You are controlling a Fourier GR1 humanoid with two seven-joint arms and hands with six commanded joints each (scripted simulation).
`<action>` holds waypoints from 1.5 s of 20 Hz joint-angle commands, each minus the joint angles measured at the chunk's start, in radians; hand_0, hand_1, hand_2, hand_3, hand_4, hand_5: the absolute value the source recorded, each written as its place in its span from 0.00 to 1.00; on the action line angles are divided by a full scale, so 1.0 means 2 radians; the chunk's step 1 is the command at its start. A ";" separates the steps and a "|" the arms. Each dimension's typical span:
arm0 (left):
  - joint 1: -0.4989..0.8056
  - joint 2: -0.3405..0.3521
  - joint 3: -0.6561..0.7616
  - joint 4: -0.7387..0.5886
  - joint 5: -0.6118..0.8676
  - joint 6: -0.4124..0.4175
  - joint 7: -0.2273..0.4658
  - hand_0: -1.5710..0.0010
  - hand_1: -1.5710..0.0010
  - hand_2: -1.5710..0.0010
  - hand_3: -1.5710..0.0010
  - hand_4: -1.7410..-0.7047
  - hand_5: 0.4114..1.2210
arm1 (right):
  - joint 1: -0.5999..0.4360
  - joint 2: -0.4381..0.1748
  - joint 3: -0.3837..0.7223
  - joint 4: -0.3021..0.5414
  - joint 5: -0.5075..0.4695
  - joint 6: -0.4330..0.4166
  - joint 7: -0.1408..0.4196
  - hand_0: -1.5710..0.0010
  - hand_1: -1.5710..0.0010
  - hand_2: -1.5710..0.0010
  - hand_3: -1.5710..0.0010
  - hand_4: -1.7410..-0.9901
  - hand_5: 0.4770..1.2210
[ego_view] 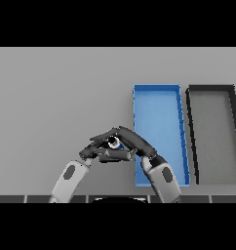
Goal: Pick up the blue pipe and place it into the blue bin.
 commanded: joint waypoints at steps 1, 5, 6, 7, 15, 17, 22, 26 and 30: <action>-0.002 0.000 0.001 0.005 0.000 -0.001 0.014 0.84 0.85 0.86 0.89 0.66 0.62 | 0.004 0.001 0.000 -0.003 0.002 0.000 -0.014 0.00 0.00 0.00 0.00 0.32 0.99; -0.001 0.000 0.003 0.005 -0.002 0.004 0.026 0.94 0.94 0.94 0.95 0.74 0.33 | 0.010 0.006 0.001 -0.004 0.025 0.002 -0.039 0.00 0.00 0.00 0.00 0.32 1.00; 0.002 -0.005 0.003 0.010 0.001 0.005 0.041 0.95 0.95 0.95 0.96 0.74 0.28 | 0.011 0.012 0.002 -0.004 0.025 0.002 -0.035 0.00 0.00 0.00 0.00 0.32 1.00; 0.002 -0.007 0.006 0.012 0.002 0.008 0.049 0.96 0.96 0.96 0.97 0.74 0.24 | 0.015 0.011 -0.003 -0.006 0.020 0.006 -0.042 0.00 0.00 0.00 0.00 0.32 1.00; 0.001 -0.010 0.007 0.024 -0.006 0.018 0.068 0.99 0.99 0.99 1.00 0.74 0.10 | -0.047 0.047 -0.067 -0.026 -0.055 0.002 0.029 0.00 0.00 0.00 0.00 0.33 1.00; 0.001 -0.010 0.008 0.025 -0.004 0.015 0.064 1.00 1.00 1.00 1.00 0.74 0.09 | -0.085 0.052 -0.099 -0.038 -0.095 -0.015 0.072 0.00 0.00 0.00 0.00 0.33 1.00; 0.011 -0.003 0.003 0.001 -0.001 0.011 0.066 1.00 1.00 1.00 1.00 0.76 0.08 | -0.206 -0.020 -0.179 -0.025 -0.179 -0.100 0.091 0.00 0.00 0.00 0.00 0.32 1.00; 0.015 0.006 0.007 -0.014 0.000 0.012 0.063 1.00 1.00 1.00 1.00 0.76 0.07 | -0.250 -0.068 -0.241 -0.002 -0.166 -0.126 0.094 0.00 0.00 0.00 0.00 0.32 1.00; 0.019 0.007 0.011 -0.014 0.006 0.012 0.076 1.00 1.00 1.00 1.00 0.76 0.08 | -0.228 -0.110 -0.288 0.026 -0.138 -0.135 0.094 0.00 0.00 0.00 0.00 0.32 1.00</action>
